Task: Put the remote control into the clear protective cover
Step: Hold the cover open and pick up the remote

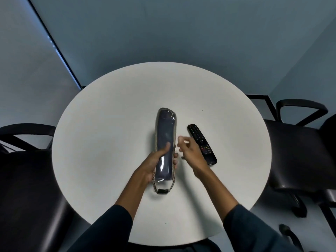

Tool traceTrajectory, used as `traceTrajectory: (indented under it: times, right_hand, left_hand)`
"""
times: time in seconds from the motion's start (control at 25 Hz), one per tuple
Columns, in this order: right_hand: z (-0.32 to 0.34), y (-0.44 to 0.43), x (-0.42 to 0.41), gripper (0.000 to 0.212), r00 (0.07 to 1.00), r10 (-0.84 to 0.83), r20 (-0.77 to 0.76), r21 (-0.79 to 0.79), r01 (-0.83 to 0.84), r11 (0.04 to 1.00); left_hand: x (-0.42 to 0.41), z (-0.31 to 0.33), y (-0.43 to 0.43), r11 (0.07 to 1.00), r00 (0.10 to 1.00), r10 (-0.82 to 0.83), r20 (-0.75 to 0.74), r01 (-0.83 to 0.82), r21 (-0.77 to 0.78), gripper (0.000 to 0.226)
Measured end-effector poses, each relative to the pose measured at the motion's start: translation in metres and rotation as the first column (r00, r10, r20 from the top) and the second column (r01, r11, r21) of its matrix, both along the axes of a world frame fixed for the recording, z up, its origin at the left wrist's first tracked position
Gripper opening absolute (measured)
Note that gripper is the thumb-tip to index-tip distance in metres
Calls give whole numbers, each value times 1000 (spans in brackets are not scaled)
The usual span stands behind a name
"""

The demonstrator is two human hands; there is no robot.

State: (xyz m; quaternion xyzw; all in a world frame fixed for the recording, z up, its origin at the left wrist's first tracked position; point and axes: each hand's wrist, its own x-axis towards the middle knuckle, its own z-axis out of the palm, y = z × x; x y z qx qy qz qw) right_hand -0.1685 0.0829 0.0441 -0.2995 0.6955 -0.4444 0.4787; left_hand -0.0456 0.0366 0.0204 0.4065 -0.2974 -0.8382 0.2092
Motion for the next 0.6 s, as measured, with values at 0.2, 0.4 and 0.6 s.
traceTrajectory:
  times: [0.2,0.4,0.6]
  right_hand:
    - [17,-54,3,79,997,-70,22,54,69,996]
    - [5,-61,-5,31,984,-173,39,21,172,985]
    - [-17,-58,-22,53,994,-100,-38,-24,99,995]
  left_hand:
    - [-11,0,8,917,953,-42,299,156,-366,26]
    - [-4,-8,4,857,903,-26,429,241,-455,36]
    - [-5,-10,4,914,937,-66,344,195,-356,23]
